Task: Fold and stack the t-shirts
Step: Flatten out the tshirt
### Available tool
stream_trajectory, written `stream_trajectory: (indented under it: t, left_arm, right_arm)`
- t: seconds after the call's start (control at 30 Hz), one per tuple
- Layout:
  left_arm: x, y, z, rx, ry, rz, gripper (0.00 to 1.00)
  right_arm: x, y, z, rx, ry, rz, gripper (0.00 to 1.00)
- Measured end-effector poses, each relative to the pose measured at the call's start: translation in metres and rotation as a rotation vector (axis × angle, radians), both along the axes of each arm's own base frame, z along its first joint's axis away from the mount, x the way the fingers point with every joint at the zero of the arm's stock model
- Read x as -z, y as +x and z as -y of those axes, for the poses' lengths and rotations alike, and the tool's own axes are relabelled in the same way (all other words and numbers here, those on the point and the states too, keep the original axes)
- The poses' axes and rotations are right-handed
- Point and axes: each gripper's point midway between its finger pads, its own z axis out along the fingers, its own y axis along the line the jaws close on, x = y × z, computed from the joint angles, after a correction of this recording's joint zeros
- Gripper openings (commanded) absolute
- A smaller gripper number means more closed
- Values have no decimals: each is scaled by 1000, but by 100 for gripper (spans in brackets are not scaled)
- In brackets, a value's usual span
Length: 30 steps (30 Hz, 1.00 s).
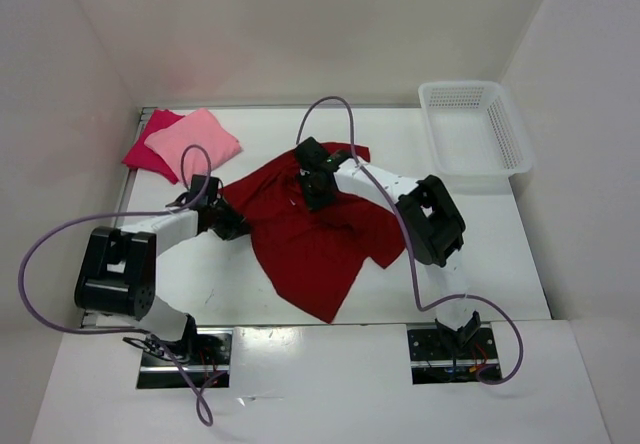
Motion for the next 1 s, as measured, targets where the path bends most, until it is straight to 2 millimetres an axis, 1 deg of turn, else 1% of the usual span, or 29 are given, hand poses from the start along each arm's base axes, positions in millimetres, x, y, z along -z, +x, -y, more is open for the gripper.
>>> stream_trajectory:
  t: [0.07, 0.13, 0.2, 0.27, 0.3, 0.33, 0.37, 0.47, 0.5, 0.53, 0.57, 0.6, 0.63, 0.67, 0.73, 0.8, 0.83, 0.87, 0.9, 0.93, 0.97, 1.0]
  left_arm:
    - [-5, 18, 0, 11, 15, 19, 7]
    - [-15, 49, 3, 18, 24, 54, 0]
    - [-26, 85, 4, 24, 32, 107, 0]
    - [-39, 119, 4, 17, 36, 150, 0]
    - [-47, 136, 4, 14, 37, 177, 0]
    - [-56, 151, 4, 11, 40, 205, 0]
    - [-66, 164, 4, 6, 44, 230, 0]
    - [-98, 199, 2, 3, 72, 318, 9]
    - [-108, 209, 1, 2, 81, 343, 14]
    - [-117, 219, 0, 7, 94, 372, 34]
    - [-124, 226, -1, 9, 107, 394, 45]
    - [-129, 232, -2, 11, 120, 409, 53]
    - [-133, 236, -4, 10, 128, 419, 60]
    - [-134, 237, -7, 8, 138, 421, 74]
    - [-129, 235, -13, 14, 161, 410, 85]
    - [-119, 226, -20, 18, 186, 387, 91]
    - [-113, 218, -23, 20, 194, 367, 91]
    - [-109, 208, -26, 29, 206, 352, 91]
    - [-104, 195, -28, 33, 213, 334, 86]
    - [-102, 179, -31, 38, 218, 313, 71]
    - [-102, 164, -34, 45, 225, 305, 61]
    - [-103, 152, -34, 48, 223, 304, 49]
  right_arm:
    - [-4, 5, -1, 12, 3, 16, 1]
    - [-8, 11, 1, 31, 17, 18, 0]
    - [-11, 18, 8, 65, 42, 5, 0]
    - [-19, 34, 25, 131, 100, -16, 0]
    - [-25, 46, 39, 182, 142, -21, 0]
    - [-33, 59, 60, 246, 187, -20, 0]
    - [-42, 71, 84, 313, 229, -15, 3]
    - [-69, 104, 169, 543, 336, 36, 9]
    - [-76, 110, 196, 618, 355, 57, 11]
    - [-80, 111, 217, 676, 365, 70, 14]
    - [-83, 111, 231, 716, 372, 78, 19]
    - [-84, 109, 238, 743, 382, 83, 23]
    - [-85, 105, 240, 759, 388, 79, 29]
    - [-84, 102, 240, 768, 391, 72, 33]
    - [-82, 98, 238, 772, 391, 65, 40]
    - [-82, 95, 237, 775, 384, 65, 42]
    - [-83, 94, 237, 773, 380, 71, 42]
    - [-86, 93, 235, 764, 375, 80, 34]
    - [-89, 90, 235, 755, 366, 92, 28]
    - [-95, 86, 232, 739, 359, 104, 21]
    - [-101, 81, 226, 713, 353, 119, 9]
    - [-105, 75, 218, 681, 345, 131, 5]
